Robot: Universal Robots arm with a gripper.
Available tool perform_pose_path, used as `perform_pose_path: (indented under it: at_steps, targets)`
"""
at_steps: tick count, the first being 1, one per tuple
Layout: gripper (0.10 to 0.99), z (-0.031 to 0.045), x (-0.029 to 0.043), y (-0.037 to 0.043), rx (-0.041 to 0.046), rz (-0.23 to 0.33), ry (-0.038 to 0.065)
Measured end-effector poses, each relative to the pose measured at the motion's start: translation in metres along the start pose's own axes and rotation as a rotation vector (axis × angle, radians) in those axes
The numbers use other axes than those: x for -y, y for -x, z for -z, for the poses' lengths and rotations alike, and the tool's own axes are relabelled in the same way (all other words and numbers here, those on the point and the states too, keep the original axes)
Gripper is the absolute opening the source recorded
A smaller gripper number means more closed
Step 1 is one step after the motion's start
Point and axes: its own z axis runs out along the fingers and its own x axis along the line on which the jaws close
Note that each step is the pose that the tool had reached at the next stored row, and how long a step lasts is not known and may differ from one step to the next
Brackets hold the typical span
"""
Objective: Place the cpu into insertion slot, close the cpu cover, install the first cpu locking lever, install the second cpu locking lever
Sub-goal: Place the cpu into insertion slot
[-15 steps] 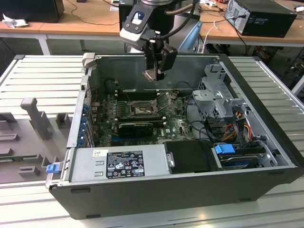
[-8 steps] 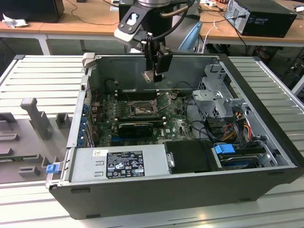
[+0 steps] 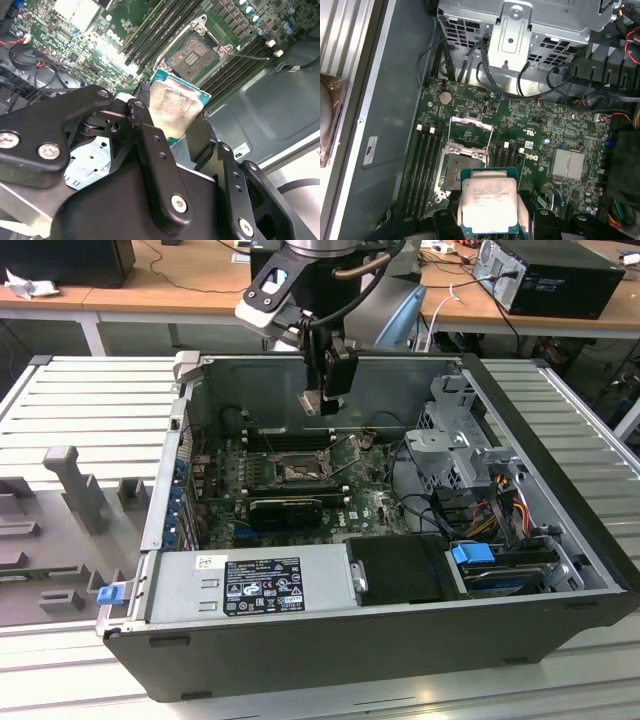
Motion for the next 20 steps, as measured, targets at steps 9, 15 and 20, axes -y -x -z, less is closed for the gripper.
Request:
perform_pose_path:
  at_steps: [9, 15, 20]
  targets:
    - [0.529, -0.0021, 0.0001, 0.0001, 0.0015, -0.022, -0.001]
    - [0.529, -0.0039, 0.0003, 0.0001, 0.0024, -0.035, -0.001]
    - [0.529, -0.0046, 0.0003, 0.0001, 0.0026, -0.039, -0.001]
